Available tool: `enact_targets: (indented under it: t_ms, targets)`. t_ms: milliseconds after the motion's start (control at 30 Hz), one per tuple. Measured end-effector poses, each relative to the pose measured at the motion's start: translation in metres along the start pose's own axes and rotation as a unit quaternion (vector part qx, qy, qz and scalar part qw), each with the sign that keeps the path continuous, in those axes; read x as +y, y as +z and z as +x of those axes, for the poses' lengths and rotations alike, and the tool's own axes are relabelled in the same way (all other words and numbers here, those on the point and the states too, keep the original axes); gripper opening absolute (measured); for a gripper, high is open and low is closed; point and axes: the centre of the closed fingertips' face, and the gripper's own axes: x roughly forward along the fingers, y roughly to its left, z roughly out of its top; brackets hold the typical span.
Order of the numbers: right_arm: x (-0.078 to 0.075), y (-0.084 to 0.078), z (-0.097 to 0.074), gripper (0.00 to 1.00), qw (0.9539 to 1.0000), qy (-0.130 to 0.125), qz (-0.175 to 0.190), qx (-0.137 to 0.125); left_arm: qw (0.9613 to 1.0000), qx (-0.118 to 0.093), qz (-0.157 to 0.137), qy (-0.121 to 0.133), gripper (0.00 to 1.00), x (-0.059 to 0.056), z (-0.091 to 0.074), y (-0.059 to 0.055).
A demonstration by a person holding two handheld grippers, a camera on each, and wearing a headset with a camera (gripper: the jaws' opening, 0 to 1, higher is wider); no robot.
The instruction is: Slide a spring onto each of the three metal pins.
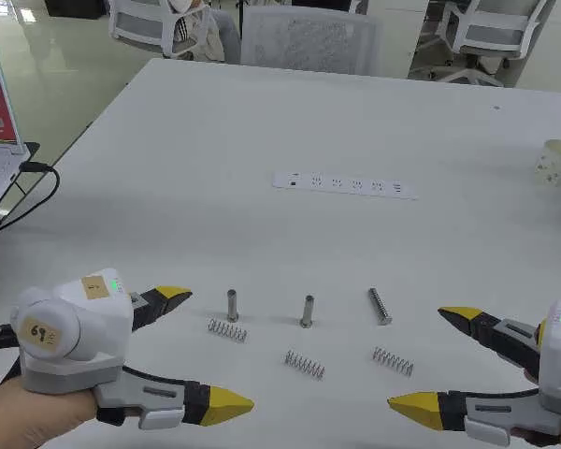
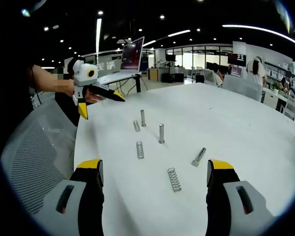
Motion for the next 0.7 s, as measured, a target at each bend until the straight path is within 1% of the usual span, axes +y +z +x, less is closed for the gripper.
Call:
enact_targets:
  t_ms: [133, 267, 467, 700]
  targets:
    - [0.0009, -0.0019, 0.0006, 0.87, 1.0000, 0.001, 0.001, 0.000, 1.0000, -0.001, -0.001, -0.001, 0.94, 0.0002, -0.0007, -0.0010]
    - [0.0011, -0.0013, -0.0002, 0.87, 1.0000, 0.000, 0.001, 0.000, 1.0000, 0.002, 0.000, -0.001, 0.94, -0.0003, -0.0009, -0.0029]
    - [0.0013, -0.0014, 0.0001, 0.87, 1.0000, -0.001, 0.000, 0.001, 1.0000, 0.001, -0.001, 0.000, 0.94, -0.0003, -0.0018, -0.0027]
    - [0.0035, -0.0058, 0.0023, 0.86, 1.0000, 0.000, 0.001, 0.004, 1.0000, 0.001, -0.002, 0.002, 0.94, 0.0004, -0.0030, -0.0040]
